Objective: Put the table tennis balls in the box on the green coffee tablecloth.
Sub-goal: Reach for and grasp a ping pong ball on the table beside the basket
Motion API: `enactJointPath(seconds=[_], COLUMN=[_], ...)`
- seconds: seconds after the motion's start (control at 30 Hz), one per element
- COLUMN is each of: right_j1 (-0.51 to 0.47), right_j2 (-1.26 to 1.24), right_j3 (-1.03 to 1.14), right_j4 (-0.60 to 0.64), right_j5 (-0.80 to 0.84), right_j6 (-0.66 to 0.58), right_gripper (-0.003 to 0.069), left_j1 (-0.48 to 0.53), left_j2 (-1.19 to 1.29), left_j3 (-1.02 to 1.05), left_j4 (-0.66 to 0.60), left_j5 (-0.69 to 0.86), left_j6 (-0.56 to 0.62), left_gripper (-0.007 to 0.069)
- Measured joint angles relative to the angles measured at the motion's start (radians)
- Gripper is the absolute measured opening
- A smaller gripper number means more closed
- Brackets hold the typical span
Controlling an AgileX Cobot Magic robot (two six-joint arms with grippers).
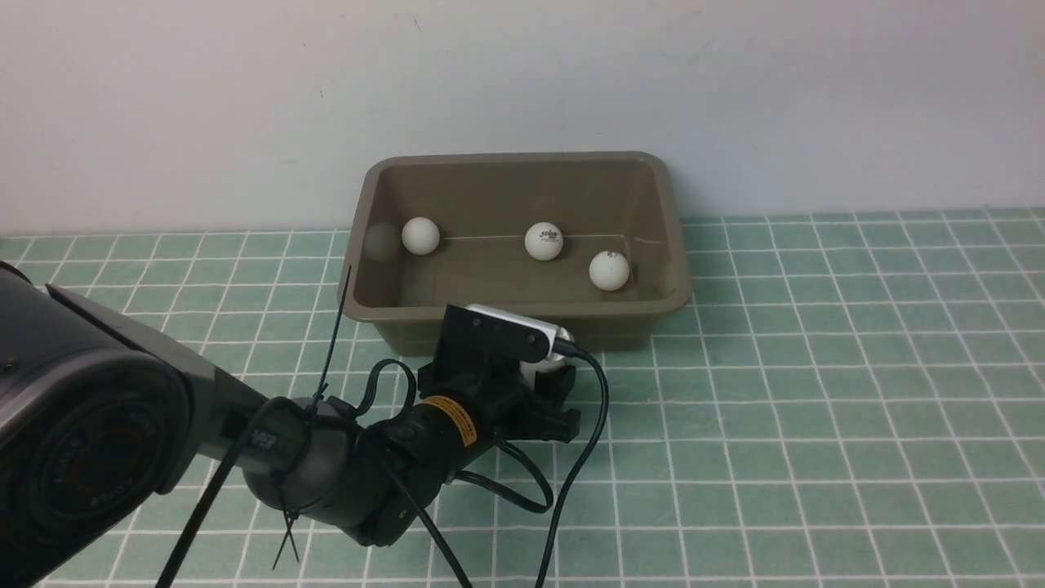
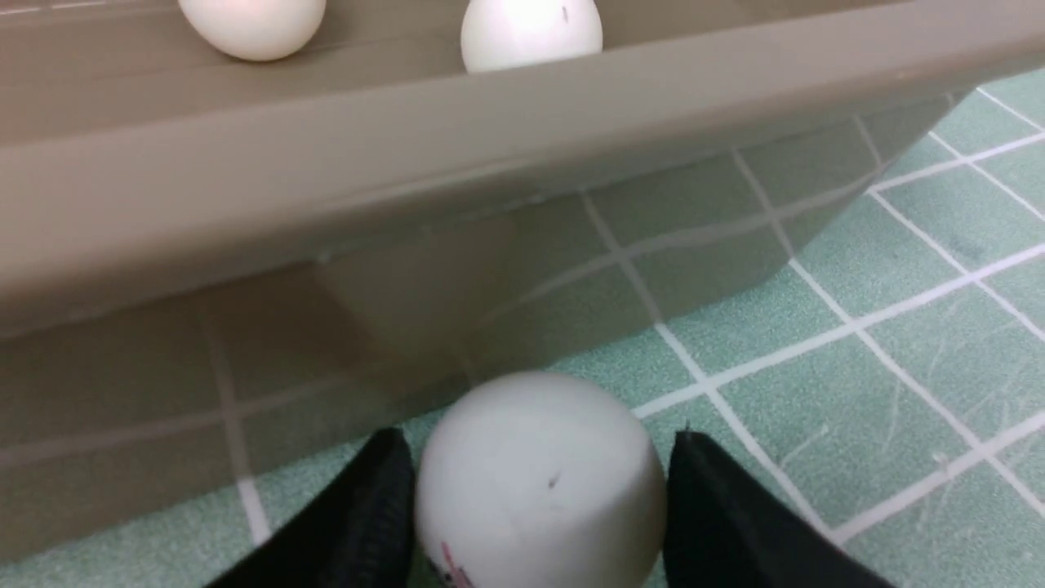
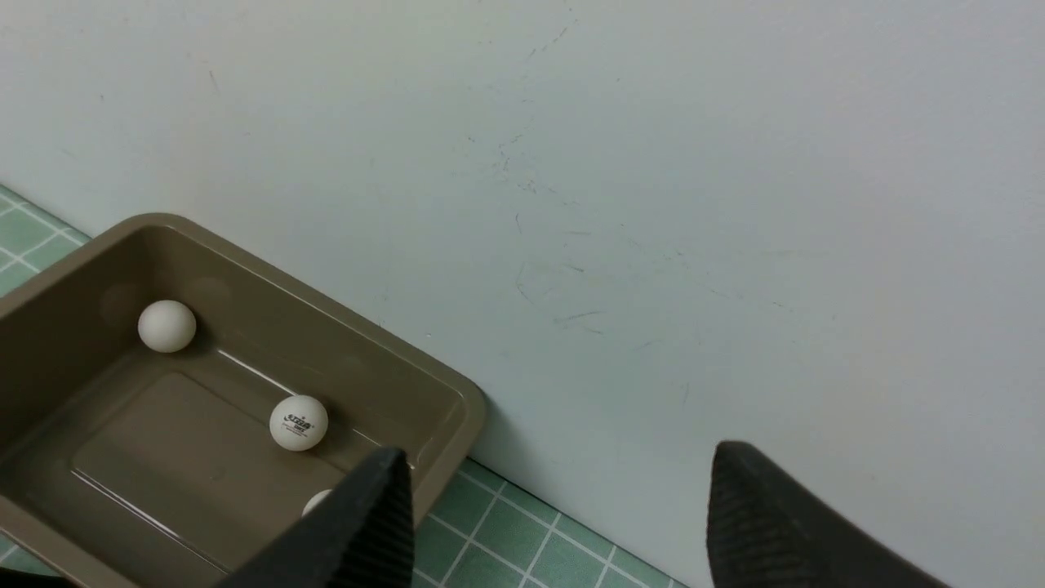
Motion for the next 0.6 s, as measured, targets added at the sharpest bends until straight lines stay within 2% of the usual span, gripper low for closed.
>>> enactJointPath(seconds=[0.27,0.6], right_j1=[0.000,0.000], right_j2=[0.000,0.000], right_j3=[0.000,0.000], right_j4=[0.000,0.000], right_j5=[-0.015,-0.015], right_j6=[0.000,0.000], right_gripper=[0.0445,0.0445], left_j1=[0.000,0.000], left_j2=[0.000,0.000], left_j3=[0.000,0.000], left_j4=[0.037,0.384], left_j5=[-0.011,-0.196], left_j6=[-0.016,-0.310], left_gripper=[0.0352,0.0352])
